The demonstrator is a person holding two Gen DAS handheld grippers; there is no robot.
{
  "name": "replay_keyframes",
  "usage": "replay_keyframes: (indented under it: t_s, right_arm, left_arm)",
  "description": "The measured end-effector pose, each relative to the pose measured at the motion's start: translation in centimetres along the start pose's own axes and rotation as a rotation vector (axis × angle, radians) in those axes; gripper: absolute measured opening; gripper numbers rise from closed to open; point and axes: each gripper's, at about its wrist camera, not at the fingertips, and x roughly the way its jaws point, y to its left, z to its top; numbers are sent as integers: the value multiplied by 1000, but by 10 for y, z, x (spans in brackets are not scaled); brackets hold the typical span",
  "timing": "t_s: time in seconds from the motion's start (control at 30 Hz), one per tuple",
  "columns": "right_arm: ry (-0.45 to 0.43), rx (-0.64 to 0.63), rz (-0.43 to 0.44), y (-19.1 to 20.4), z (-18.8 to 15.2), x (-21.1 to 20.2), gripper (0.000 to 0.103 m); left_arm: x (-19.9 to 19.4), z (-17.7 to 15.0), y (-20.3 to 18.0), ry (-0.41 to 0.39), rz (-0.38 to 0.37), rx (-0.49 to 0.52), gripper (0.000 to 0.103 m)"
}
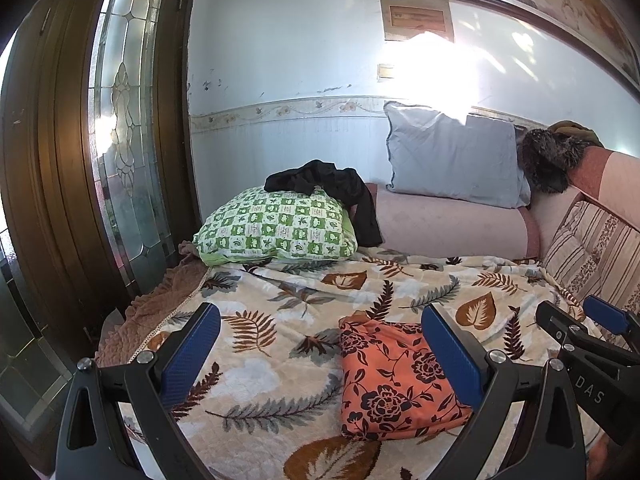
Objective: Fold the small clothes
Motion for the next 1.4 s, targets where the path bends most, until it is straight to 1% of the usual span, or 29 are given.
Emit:
replay_keyframes:
  t_s: [0.27,0.6,0.9,1.3,1.4]
  right_arm:
    - [19,-3,1,4,-3,7,70]
    - [4,-15,7,9,-2,-4,70]
    - [4,-10,5,9,-4,-4,70]
    - [35,-4,13,6,-4,17,70]
    - [49,-8,19,9,-7,27,70]
  left_arm:
    - [0,-3,5,4,0,-2,100]
    - [-10,-4,7,-9,-3,-10,100]
    - [-11,-1,6,-6,0,-8,100]
    - [8,3,7,17,-19,-3,100]
    - [13,4,8,7,-46,-13,100]
